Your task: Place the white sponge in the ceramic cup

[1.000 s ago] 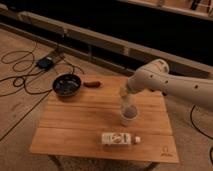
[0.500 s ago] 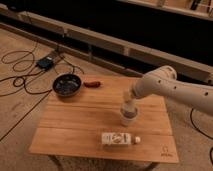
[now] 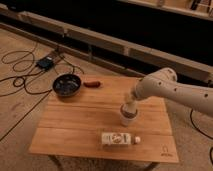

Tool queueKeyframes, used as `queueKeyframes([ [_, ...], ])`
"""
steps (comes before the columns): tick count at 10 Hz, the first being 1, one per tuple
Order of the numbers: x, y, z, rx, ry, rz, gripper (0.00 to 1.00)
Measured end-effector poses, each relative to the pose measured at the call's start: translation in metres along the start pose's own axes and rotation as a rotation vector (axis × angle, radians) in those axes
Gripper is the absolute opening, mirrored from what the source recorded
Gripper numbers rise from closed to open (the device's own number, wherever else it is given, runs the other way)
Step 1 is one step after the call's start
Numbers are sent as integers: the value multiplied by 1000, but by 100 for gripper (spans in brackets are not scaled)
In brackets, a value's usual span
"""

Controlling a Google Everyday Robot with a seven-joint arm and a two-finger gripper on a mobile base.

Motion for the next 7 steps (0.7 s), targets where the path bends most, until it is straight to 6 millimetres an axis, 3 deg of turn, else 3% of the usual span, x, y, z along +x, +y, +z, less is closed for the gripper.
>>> queueKeyframes([
  [7, 1, 5, 4, 3, -1, -11, 64],
])
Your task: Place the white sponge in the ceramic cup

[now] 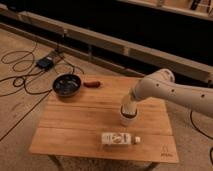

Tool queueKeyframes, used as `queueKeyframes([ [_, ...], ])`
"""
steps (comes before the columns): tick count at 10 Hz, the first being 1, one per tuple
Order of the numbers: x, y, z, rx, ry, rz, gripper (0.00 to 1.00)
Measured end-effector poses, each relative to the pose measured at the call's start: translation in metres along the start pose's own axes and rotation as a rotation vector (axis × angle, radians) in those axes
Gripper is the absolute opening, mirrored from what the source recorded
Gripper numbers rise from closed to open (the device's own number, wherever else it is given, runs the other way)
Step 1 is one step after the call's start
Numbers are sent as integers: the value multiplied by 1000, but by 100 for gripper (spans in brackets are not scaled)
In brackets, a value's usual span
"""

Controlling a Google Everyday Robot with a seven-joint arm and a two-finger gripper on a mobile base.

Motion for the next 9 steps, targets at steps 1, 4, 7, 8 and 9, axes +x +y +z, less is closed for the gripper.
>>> queueKeyframes([
  [1, -1, 3, 0, -4, -1, -4, 64],
  [4, -7, 9, -2, -11, -13, -21, 64],
  [7, -7, 9, -2, -11, -13, -21, 64],
  [8, -6, 9, -2, -11, -12, -21, 64],
  [9, -7, 9, -2, -11, -12, -21, 64],
])
